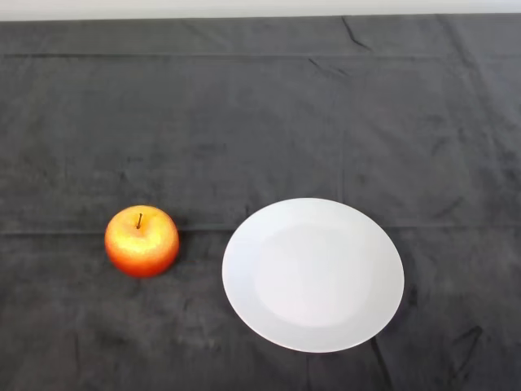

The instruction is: Move the apple to the plate

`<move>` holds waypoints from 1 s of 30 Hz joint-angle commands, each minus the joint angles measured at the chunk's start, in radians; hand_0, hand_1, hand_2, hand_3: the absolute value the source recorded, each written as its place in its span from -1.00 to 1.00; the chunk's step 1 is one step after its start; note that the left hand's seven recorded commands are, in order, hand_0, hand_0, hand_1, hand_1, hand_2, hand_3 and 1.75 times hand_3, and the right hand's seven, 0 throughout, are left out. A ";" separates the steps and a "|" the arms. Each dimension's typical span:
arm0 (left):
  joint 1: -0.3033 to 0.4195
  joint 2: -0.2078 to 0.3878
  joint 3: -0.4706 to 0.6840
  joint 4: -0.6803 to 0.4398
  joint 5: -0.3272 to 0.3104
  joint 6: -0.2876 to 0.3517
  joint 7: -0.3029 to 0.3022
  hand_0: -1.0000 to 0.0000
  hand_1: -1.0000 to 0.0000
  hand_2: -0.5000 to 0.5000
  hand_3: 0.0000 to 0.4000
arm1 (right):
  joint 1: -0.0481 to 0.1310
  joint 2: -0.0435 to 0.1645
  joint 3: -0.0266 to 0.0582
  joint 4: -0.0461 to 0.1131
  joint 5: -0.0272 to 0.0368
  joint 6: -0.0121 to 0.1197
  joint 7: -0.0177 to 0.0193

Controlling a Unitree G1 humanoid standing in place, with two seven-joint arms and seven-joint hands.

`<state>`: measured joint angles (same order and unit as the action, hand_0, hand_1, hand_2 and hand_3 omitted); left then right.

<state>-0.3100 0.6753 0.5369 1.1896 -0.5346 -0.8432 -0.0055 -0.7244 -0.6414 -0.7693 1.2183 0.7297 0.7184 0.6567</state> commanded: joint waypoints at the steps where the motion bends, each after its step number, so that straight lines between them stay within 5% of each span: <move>1: -0.057 -0.010 0.017 0.045 0.025 -0.034 0.014 1.00 1.00 0.00 -1.00 | -0.013 -0.028 -0.0151 0.006 0.0145 -0.005 0.0061; 13: -0.105 -0.075 -0.058 0.030 0.126 -0.060 0.028 1.00 1.00 0.00 -1.00 | -0.013 -0.027 -0.0151 0.006 0.0142 -0.005 0.0061; 30: -0.122 -0.136 -0.173 0.006 0.259 -0.083 -0.047 1.00 1.00 0.00 -1.00 | -0.012 -0.027 -0.0152 0.004 0.0141 -0.005 0.0055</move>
<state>-0.3865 0.5481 0.3805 1.1906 -0.2850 -0.9061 -0.0446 -0.7244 -0.6414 -0.7692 1.2183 0.7297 0.7183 0.6570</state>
